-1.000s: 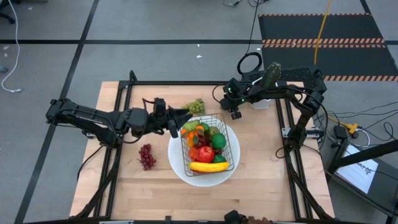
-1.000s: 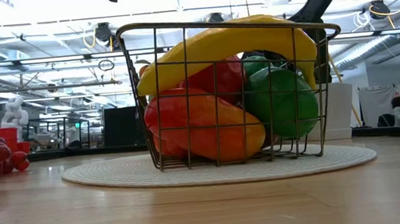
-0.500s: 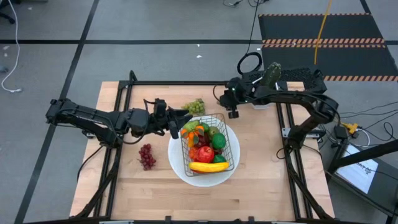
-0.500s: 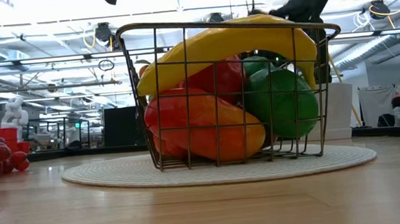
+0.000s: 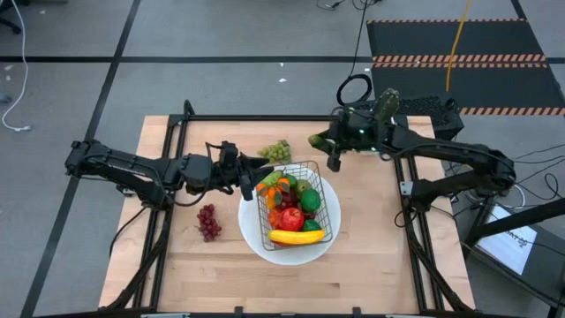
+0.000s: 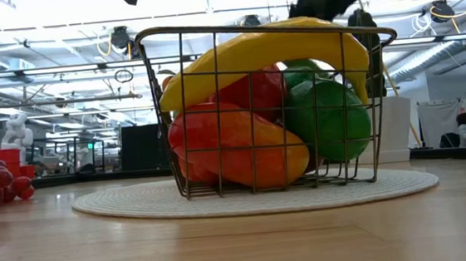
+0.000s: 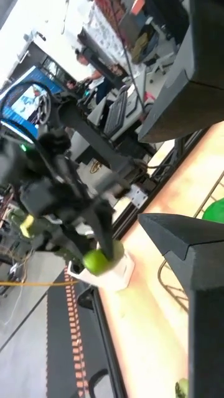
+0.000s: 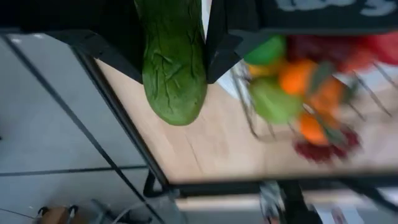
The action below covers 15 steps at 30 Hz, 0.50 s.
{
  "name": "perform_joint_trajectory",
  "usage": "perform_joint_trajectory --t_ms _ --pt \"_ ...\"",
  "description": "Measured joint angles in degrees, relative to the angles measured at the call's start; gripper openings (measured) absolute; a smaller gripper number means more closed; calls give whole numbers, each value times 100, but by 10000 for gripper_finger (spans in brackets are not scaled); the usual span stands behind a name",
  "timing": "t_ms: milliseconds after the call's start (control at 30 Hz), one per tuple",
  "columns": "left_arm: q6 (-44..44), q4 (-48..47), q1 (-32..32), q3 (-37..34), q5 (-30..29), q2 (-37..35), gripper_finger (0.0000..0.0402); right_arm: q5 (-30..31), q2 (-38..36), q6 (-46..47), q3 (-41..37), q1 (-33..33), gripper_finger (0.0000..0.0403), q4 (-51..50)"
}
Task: Build produce basket
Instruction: Put the green cucumber into the black wire basket
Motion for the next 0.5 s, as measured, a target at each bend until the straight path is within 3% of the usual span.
perform_joint_trajectory --t_ms 267,500 --pt "-172 0 -84 0 259 0 195 6 -975 1859 0 539 134 143" --pt "-175 -2 -352 0 267 0 195 14 -1393 3689 0 959 133 674"
